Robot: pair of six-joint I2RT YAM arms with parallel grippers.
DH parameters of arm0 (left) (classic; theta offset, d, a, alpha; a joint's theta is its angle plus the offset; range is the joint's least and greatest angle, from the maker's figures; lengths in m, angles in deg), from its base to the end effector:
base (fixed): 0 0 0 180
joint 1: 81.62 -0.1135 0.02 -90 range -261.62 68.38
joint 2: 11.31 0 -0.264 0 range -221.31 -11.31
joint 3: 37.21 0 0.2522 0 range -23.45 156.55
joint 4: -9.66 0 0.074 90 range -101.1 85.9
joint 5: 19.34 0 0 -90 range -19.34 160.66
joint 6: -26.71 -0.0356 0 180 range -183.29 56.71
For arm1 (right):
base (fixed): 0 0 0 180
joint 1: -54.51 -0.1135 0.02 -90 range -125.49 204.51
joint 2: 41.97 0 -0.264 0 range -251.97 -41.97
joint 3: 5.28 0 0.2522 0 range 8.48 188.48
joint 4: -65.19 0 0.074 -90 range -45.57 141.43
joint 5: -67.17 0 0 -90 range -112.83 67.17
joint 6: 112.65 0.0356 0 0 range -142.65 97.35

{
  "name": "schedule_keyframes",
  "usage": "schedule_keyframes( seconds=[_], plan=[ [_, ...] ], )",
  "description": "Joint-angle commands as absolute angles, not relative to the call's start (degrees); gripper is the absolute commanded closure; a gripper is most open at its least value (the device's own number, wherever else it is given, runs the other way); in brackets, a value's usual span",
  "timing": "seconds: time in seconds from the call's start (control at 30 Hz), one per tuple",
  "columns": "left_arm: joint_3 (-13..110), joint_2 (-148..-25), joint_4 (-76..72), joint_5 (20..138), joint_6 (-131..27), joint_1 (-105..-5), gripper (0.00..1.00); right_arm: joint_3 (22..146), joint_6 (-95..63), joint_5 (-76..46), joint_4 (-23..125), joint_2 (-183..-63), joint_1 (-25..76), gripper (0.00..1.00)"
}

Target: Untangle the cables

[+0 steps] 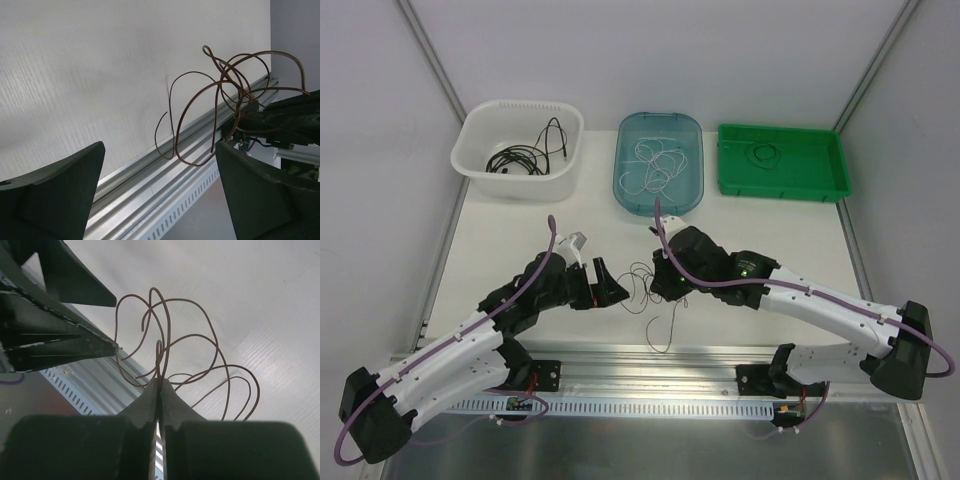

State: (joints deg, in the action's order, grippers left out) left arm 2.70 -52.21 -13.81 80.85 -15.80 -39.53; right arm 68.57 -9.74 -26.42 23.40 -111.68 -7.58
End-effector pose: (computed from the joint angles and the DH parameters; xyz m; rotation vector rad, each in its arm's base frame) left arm 0.1233 -0.1199 0.2368 0.0224 2.1940 -1.1320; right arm 0.1268 0.2346 0.3124 -0.9268 2.1106 0.6323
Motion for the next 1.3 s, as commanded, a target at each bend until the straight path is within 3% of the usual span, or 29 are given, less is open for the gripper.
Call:
schedule_keyframes(
  seconds=[0.0, 0.07, 0.2, 0.23, 0.3, 0.33, 0.4, 0.43, 0.57, 0.83, 1.1, 1.27],
  plan=[
    [3.8, -53.7, -9.5, 82.4, -16.9, -38.9, 0.08, 68.2, -8.8, -24.7, 27.5, -109.0, -7.9, 0.99],
    [4.2, -54.7, -8.5, 83.0, -17.1, -38.9, 0.12, 68.0, -8.7, -24.7, 28.1, -108.4, -7.9, 0.99],
    [5.2, -56.5, -7.0, 83.8, -17.4, -38.9, 0.32, 66.8, -8.1, -24.2, 29.9, -107.6, -8.0, 0.99],
    [5.3, -56.7, -6.7, 83.9, -17.4, -38.7, 0.43, 66.5, -7.9, -24.1, 30.2, -107.5, -7.9, 0.99],
    [5.4, -57.4, -6.1, 84.2, -17.3, -38.8, 0.56, 66.1, -7.5, -24.5, 30.8, -107.2, -7.9, 0.99],
    [5.4, -57.5, -5.9, 84.3, -17.3, -38.8, 0.71, 66.0, -7.5, -24.6, 30.9, -107.0, -7.9, 0.99],
    [5.3, -57.8, -5.4, 84.4, -17.2, -38.8, 0.87, 65.6, -7.5, -24.8, 30.8, -106.9, -8.0, 0.99],
    [5.3, -57.6, -5.4, 84.4, -17.8, -38.8, 1.00, 65.5, -7.6, -24.9, 30.7, -106.8, -7.9, 0.99],
    [5.4, -56.5, -5.8, 81.9, -20.0, -38.8, 1.00, 64.6, -8.0, -27.0, 28.2, -106.1, -8.0, 0.99],
    [16.5, -55.3, -29.7, 55.8, -30.2, -42.7, 1.00, 65.5, -10.7, -44.2, 10.5, -100.2, -4.0, 0.94],
    [22.7, -52.0, -39.2, 51.4, -35.7, -58.0, 1.00, 65.0, -11.1, -47.9, 3.2, -93.2, 8.4, 0.92],
    [28.0, -51.3, -42.9, 46.9, -39.8, -60.3, 1.00, 63.5, -10.5, -45.9, 1.3, -93.6, 14.7, 0.90]
  ],
)
